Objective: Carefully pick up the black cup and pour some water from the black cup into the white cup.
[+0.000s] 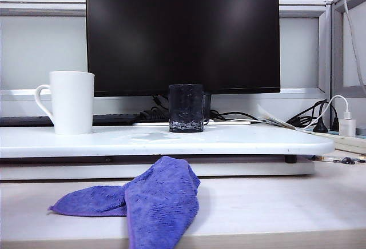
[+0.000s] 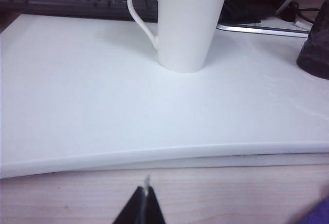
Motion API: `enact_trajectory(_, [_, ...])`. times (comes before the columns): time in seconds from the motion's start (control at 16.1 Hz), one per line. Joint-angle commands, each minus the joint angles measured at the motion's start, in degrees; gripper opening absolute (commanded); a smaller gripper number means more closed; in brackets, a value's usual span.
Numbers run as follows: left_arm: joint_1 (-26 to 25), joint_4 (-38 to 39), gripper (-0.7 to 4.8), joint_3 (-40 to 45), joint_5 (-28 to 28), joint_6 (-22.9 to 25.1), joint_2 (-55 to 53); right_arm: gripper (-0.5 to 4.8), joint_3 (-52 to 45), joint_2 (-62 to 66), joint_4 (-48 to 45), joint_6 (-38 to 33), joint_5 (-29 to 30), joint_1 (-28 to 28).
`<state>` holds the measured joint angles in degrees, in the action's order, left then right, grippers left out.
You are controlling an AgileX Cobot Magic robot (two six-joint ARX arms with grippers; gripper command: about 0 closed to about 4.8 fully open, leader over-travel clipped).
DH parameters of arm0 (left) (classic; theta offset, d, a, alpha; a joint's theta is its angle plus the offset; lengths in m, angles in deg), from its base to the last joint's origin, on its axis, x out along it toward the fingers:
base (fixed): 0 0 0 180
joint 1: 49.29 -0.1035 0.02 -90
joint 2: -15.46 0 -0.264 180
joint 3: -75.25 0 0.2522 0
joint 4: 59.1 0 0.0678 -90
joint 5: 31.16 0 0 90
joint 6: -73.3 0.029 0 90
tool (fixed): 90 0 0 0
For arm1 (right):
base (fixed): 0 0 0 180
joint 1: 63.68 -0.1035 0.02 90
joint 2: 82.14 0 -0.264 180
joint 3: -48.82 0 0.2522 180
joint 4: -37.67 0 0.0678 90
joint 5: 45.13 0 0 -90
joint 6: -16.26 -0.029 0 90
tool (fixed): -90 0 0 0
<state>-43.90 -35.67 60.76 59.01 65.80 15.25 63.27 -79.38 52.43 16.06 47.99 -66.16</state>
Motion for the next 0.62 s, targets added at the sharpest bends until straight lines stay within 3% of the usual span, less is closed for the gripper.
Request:
enact_trajectory(0.06, [-1.5, 0.2, -0.05, 0.2, 0.1, 0.0, 0.0, 0.63, -0.2, -2.6, -5.0, 0.0, 0.0, 0.1])
enact_trajectory(0.37, [-8.0, 0.2, -0.05, 0.2, -0.1, 0.0, 0.0, 0.63, -0.2, -2.6, -6.6, 0.0, 0.0, -0.2])
enact_trajectory(0.62, [-8.5, 0.2, -0.05, 0.2, 0.0, 0.0, 0.0, 0.63, -0.2, -2.6, -6.5, 0.0, 0.0, -0.2])
